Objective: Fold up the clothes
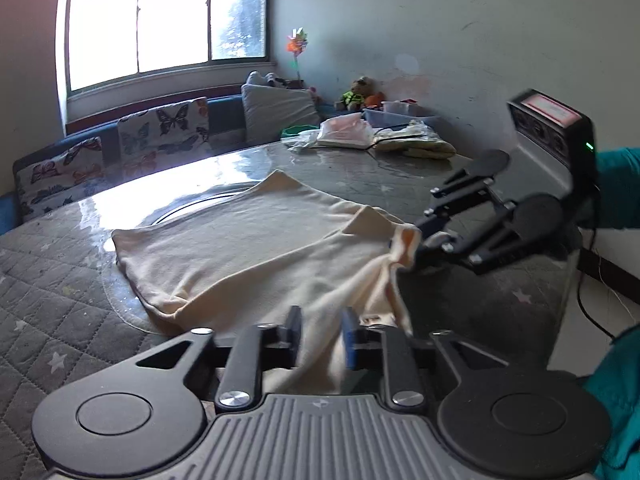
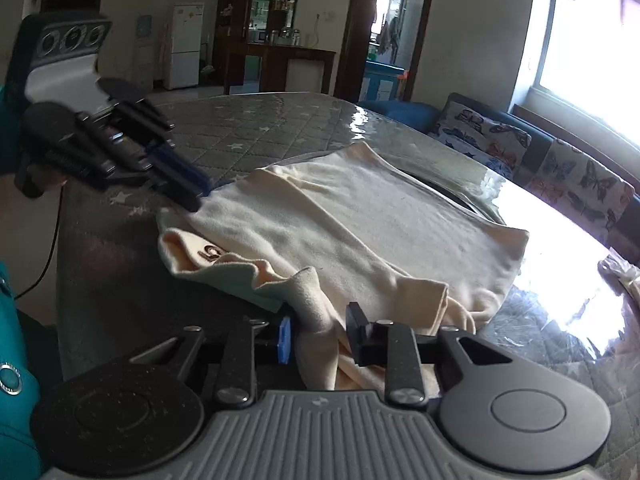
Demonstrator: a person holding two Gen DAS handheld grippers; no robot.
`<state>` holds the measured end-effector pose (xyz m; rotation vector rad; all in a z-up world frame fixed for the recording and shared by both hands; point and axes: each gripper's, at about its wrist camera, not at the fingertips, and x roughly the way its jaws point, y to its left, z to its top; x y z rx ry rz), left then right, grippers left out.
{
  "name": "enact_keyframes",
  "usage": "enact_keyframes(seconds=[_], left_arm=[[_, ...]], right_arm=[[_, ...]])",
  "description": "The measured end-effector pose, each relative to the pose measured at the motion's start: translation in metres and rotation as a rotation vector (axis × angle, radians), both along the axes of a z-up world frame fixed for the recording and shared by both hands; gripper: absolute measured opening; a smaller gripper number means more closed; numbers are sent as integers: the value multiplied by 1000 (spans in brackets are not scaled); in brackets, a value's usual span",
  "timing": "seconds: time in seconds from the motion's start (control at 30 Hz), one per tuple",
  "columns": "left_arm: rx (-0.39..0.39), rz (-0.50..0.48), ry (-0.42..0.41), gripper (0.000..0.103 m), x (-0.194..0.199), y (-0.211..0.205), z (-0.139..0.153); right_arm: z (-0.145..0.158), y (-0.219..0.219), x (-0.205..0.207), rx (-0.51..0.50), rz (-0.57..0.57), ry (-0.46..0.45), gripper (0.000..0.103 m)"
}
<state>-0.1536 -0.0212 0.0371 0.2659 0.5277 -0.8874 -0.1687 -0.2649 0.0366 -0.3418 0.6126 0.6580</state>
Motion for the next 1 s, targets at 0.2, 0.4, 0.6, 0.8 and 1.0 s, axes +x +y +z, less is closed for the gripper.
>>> enact_keyframes(seconds=[0.2,0.4,0.6,0.8,1.0], left_arm=[[84,-96,-104,52,-26,-19,-8],[172,-80,-183,23,-29,-41,-26],[77,12,-155,9,-3,-30,-8],[40,42,-117,9,14,-28,-2],[92,35,-154,17,4,-32,-11]], right_arm=[[7,-6,12,69,-28,62,16],[8,-4,10,65,-28,57,16],[4,2,-4,15,9,-12,40],[-12,12,-12,-67,48,-87,45],[-10,6,1,-20,-9,-54,16]])
